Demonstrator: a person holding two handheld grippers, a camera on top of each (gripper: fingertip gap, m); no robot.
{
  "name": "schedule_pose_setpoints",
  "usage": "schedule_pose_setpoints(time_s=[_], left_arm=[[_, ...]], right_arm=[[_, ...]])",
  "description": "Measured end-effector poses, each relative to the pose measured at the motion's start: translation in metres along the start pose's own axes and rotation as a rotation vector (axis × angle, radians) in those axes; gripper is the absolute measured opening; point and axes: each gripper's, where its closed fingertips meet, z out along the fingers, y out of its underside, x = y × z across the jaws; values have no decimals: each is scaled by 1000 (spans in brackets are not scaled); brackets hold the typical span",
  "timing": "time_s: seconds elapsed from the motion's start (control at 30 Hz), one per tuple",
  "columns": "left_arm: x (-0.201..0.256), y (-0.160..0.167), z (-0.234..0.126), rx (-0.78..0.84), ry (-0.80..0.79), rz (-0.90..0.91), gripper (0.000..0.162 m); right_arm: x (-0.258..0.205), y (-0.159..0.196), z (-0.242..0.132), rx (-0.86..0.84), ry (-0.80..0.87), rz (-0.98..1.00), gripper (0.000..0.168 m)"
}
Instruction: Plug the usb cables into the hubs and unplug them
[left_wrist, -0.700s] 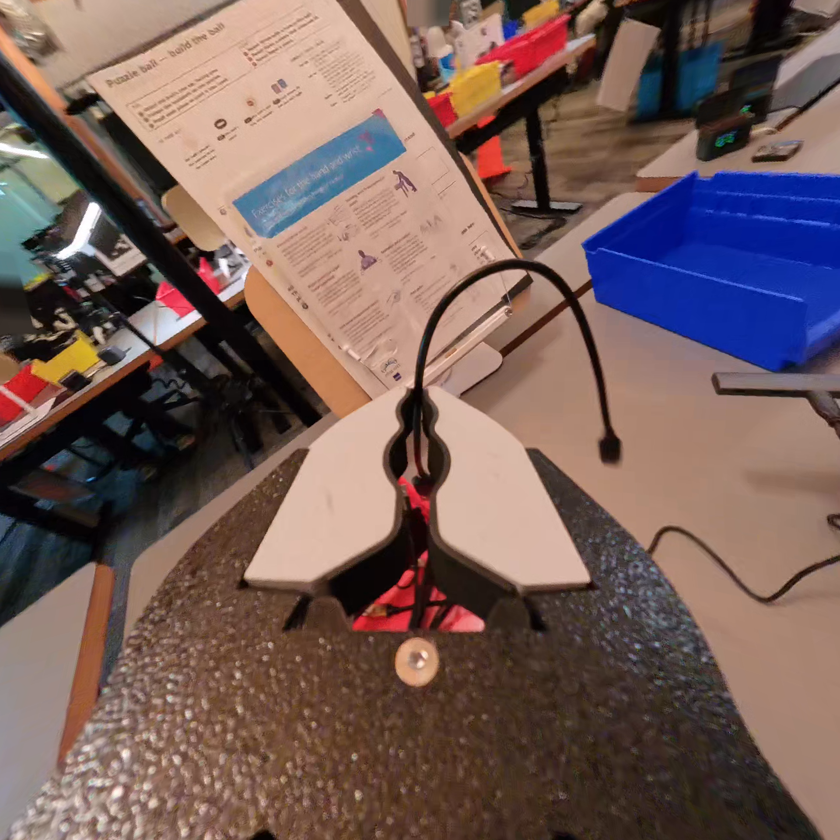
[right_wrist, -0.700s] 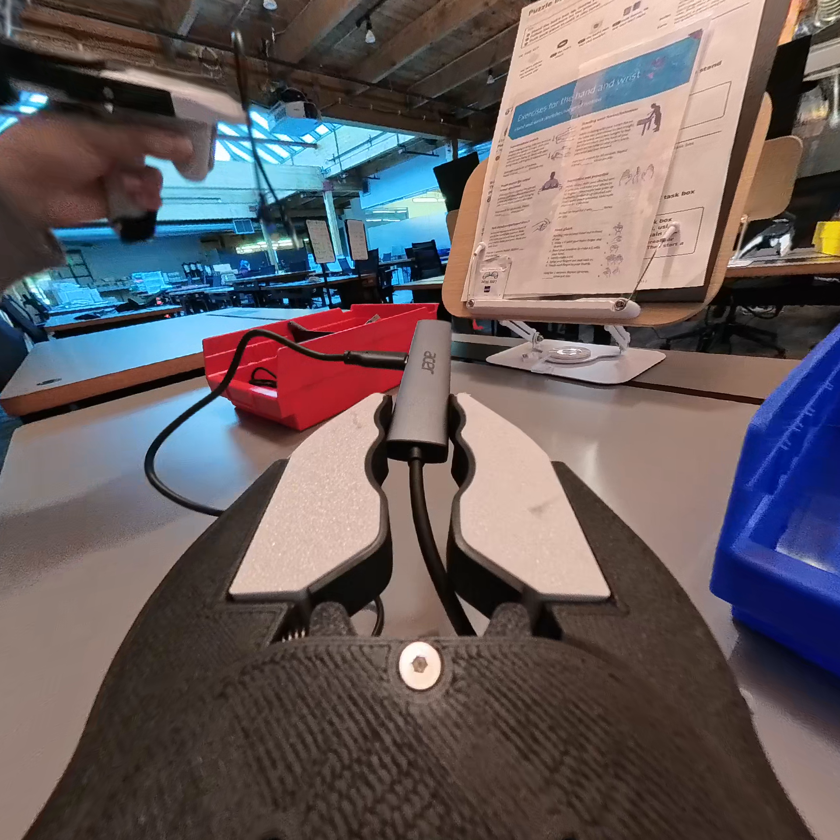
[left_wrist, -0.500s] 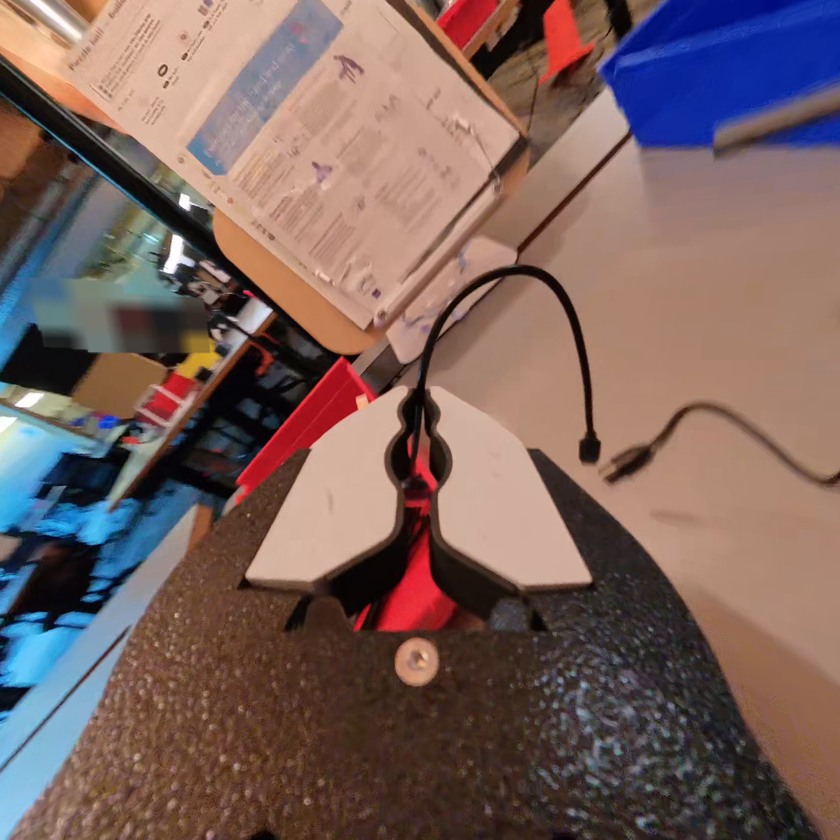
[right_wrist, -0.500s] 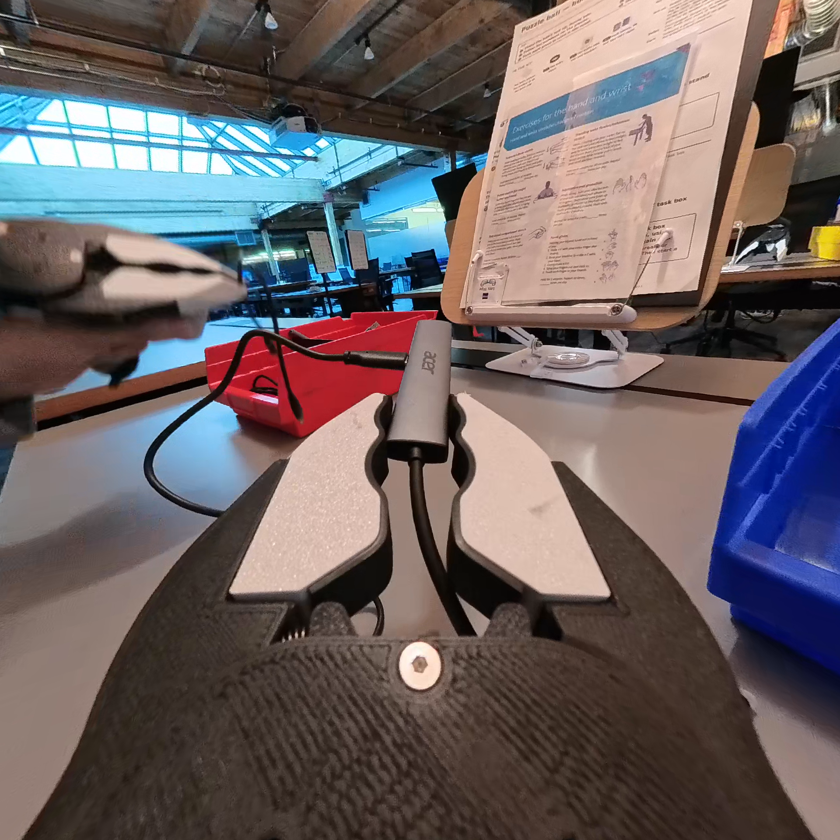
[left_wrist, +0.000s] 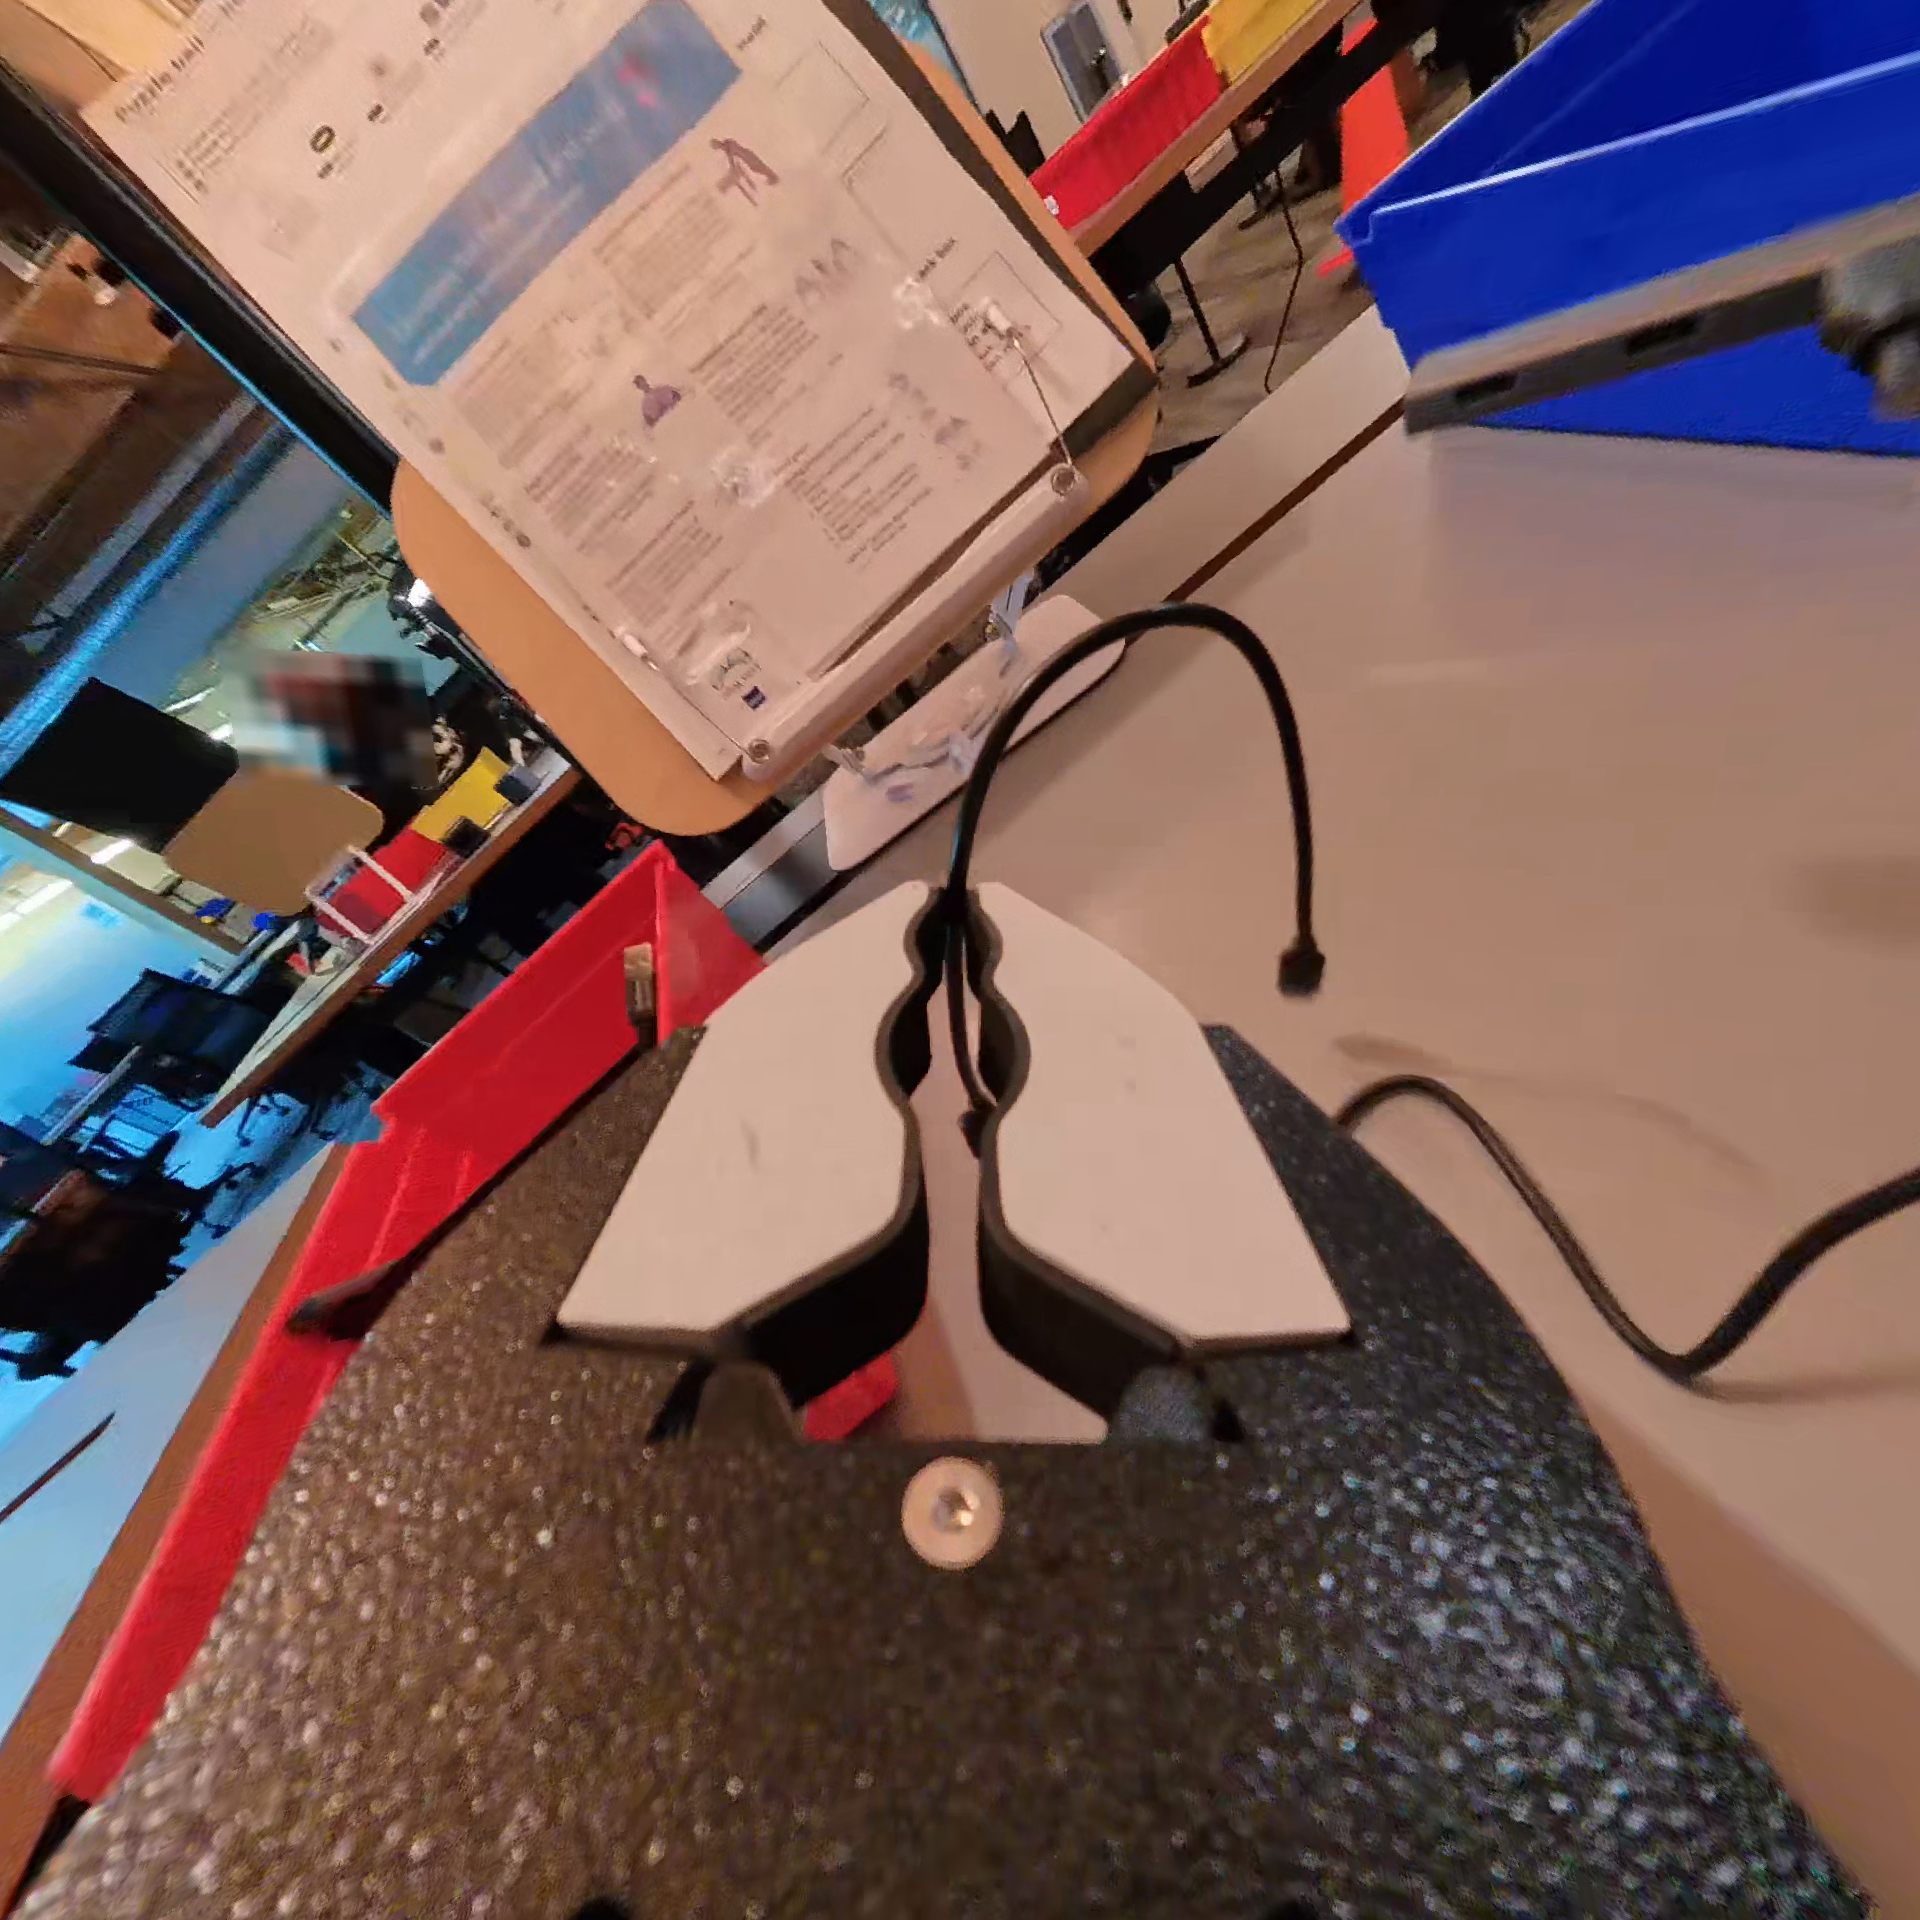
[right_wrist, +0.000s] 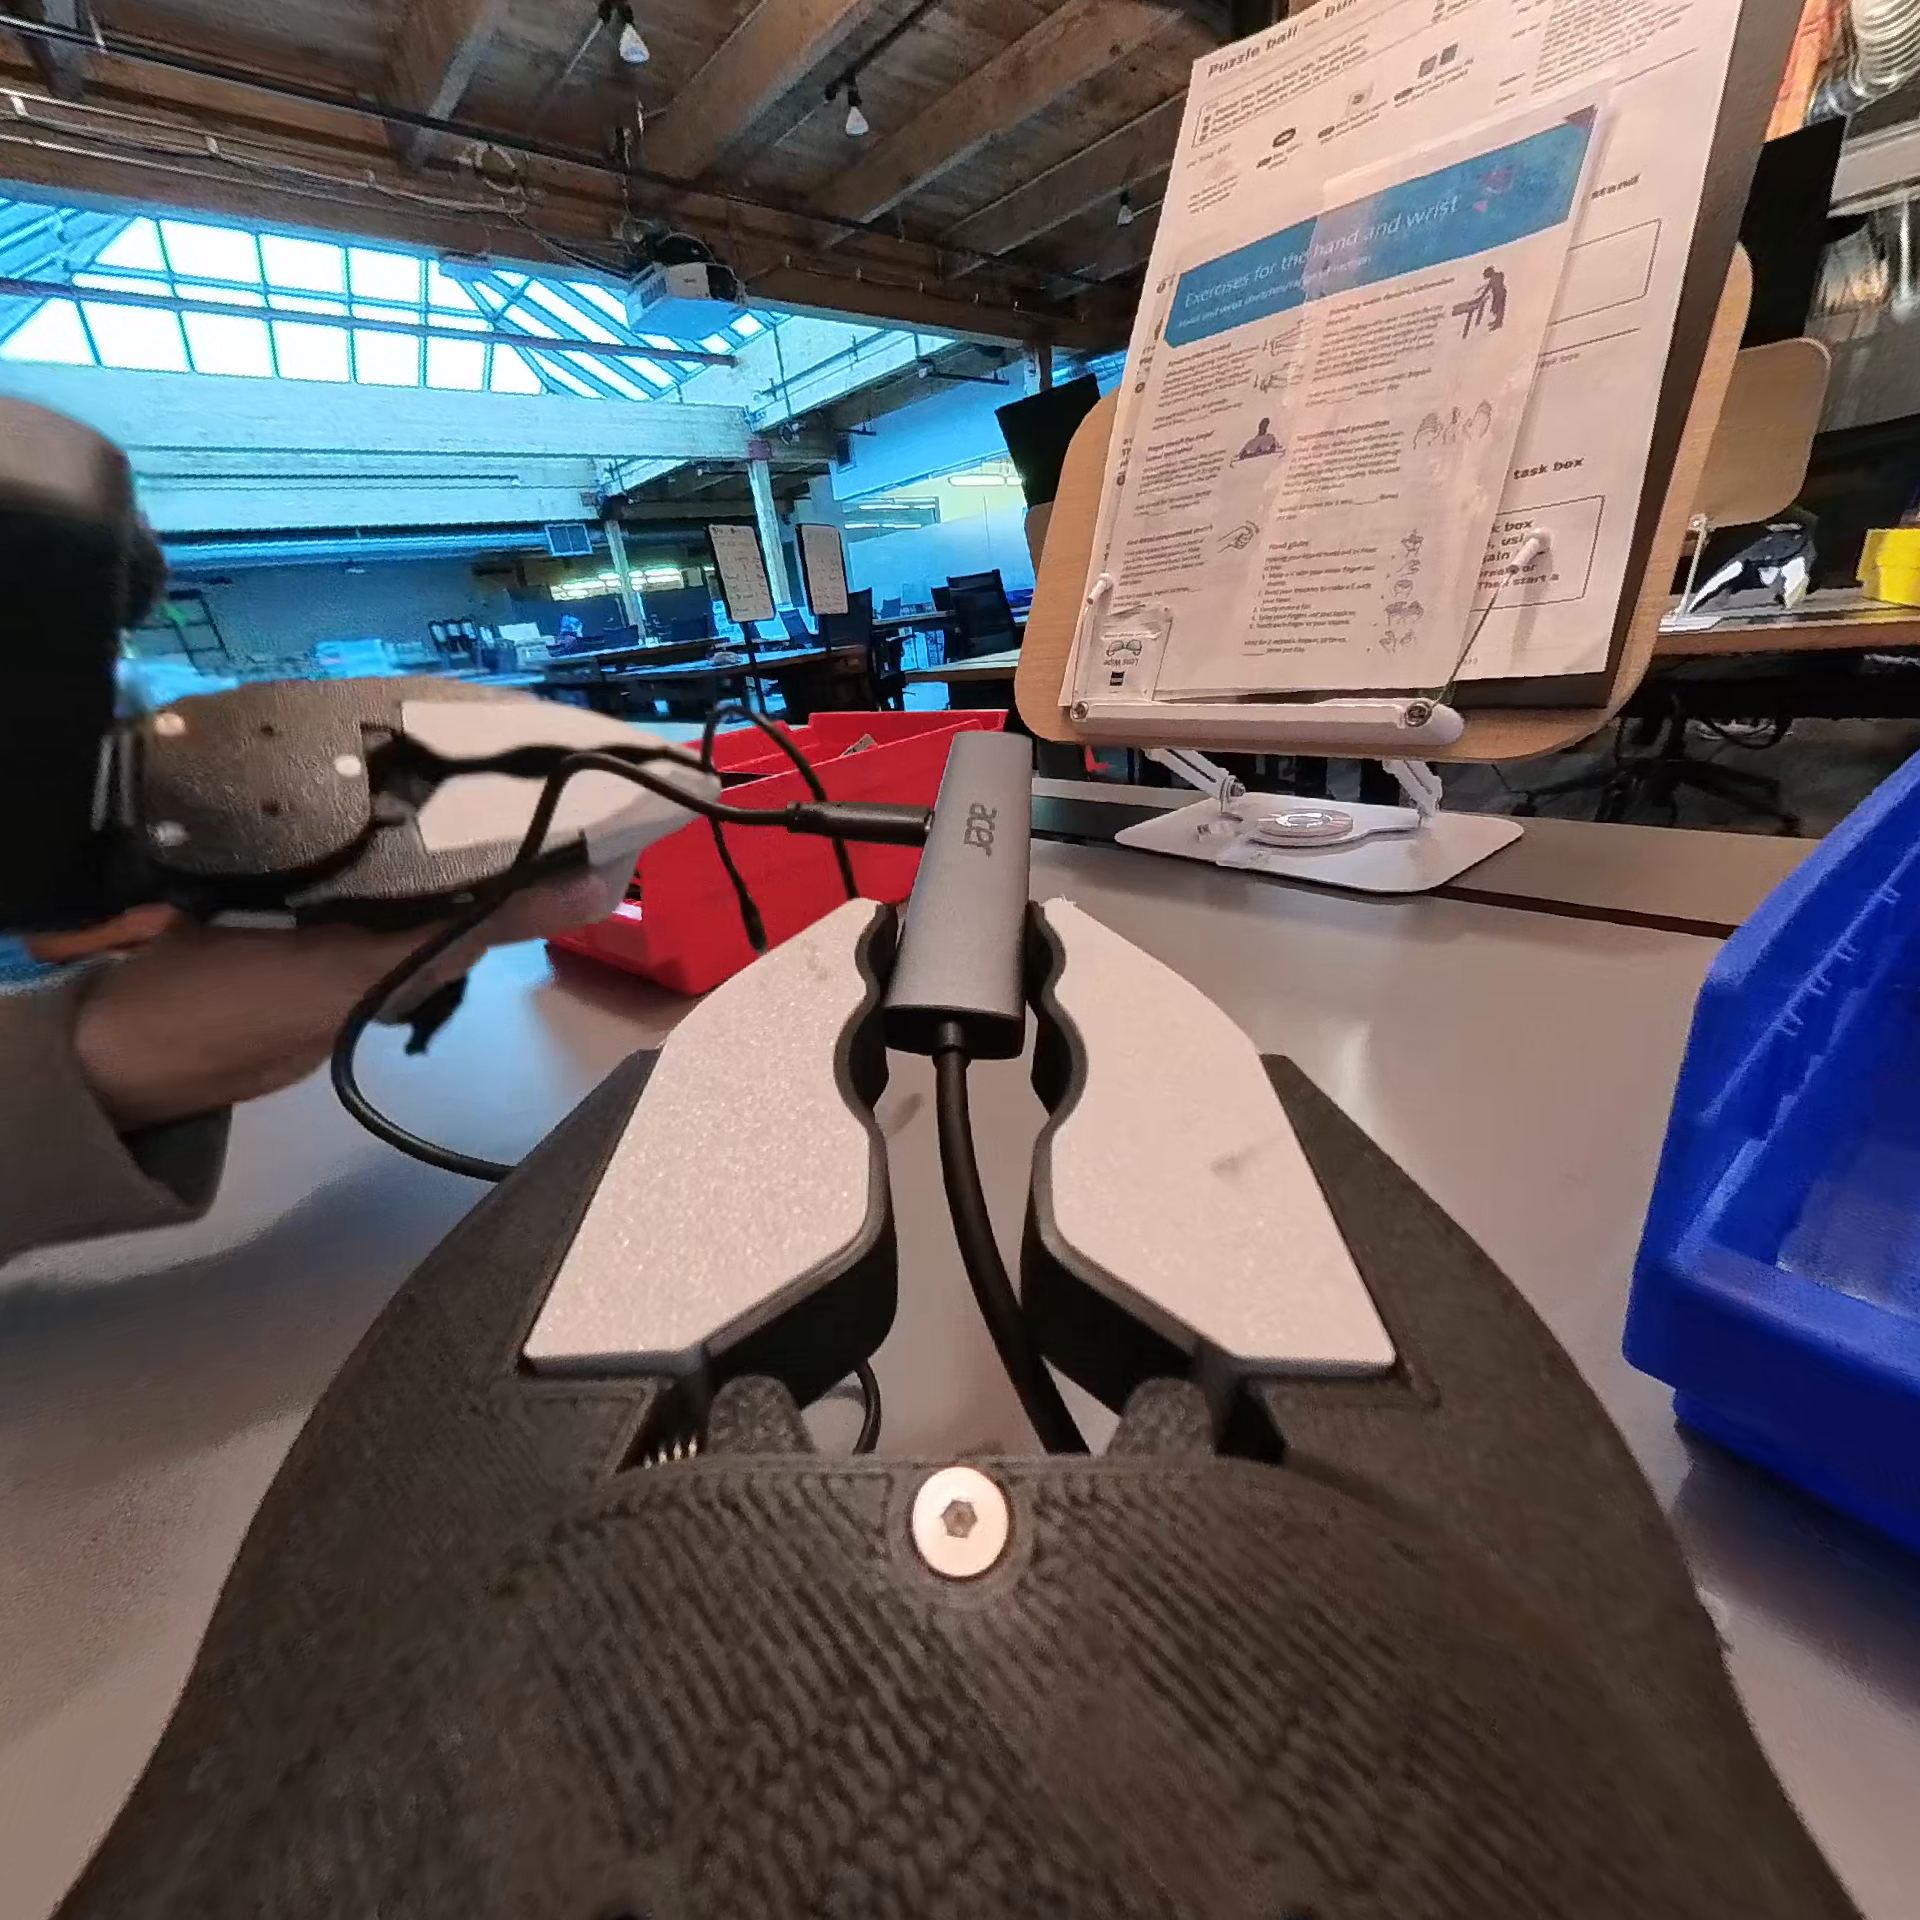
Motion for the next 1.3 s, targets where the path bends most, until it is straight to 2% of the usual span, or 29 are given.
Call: schedule_pose_setpoints(time_s=[0.07,0.23,0.37,0.47,0.6,0.67,0.7,0.8,0.9,1.07,1.2,1.3], left_arm=[[16,15,-4,5,32,89,3],[53,55,-44,25,263,447,3],[46,83,-72,-3,385,546,4],[32,119,-82,-112,478,557,10],[3,154,-88,-253,487,483,24],[-2,150,-91,-273,497,390,31],[2,138,-93,-251,509,307,33],[31,92,-89,-215,531,48,28],[66,66,-75,-275,534,-121,28],[100,79,-40,-477,511,-204,28],[105,84,-26,-563,489,-303,24],[113,81,-23,-560,552,-368,6]], right_arm=[[0,0,0,2,-2,2,24],[1,0,0,3,-5,12,24],[1,0,0,3,-6,18,24],[1,0,0,3,-6,15,24],[0,0,0,0,-8,9,24],[0,0,0,-2,-6,7,24],[0,1,0,-4,-6,7,24],[0,2,1,-13,-7,5,24],[-1,1,1,-11,-5,1,24],[2,-3,-3,25,-1,21,24],[4,-4,-4,37,-9,50,24],[3,-4,-3,36,-21,49,24]])
